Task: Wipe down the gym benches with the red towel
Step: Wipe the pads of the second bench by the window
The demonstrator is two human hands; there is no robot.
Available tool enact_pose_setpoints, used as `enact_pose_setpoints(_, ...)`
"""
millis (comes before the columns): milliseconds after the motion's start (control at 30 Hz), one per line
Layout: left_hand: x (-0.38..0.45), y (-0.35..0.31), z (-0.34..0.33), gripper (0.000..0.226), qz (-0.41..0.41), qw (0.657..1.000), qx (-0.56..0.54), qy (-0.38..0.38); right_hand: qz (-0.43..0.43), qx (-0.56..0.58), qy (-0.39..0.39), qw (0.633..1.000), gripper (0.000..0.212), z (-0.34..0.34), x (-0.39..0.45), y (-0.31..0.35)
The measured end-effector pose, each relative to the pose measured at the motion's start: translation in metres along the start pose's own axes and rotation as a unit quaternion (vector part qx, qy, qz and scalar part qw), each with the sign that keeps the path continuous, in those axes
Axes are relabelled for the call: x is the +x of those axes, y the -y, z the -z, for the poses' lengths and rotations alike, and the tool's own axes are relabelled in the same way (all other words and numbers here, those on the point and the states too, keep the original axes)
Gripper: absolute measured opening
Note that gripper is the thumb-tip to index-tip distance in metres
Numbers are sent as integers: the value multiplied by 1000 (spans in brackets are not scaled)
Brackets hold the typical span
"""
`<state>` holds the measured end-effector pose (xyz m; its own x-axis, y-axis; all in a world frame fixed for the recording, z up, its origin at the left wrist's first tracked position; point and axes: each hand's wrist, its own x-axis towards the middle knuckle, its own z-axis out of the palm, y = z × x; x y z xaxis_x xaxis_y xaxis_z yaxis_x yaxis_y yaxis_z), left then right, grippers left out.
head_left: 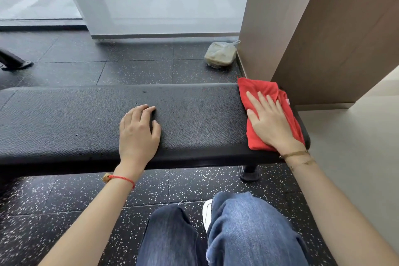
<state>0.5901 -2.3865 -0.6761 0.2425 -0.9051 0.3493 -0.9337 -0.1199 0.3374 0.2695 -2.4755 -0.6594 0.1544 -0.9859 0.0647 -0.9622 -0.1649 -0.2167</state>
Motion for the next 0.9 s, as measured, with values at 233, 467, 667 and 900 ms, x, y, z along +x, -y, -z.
enact_pose_setpoints(233,1,0,-2,39,-5,1000,0,-5,-36,6,24,999,53,6,8,-23)
enact_pose_setpoints(467,0,0,-2,39,-3,1000,-3,-7,-40,2,23,999,55,4,12,7)
enact_pose_setpoints(667,1,2,-2,39,-6,1000,-6,-7,12,4,15,1000,54,7,-38,-16)
enact_pose_setpoints(900,0,-1,-1,39,0,1000,0,-6,-49,-13,25,998,56,3,37,14)
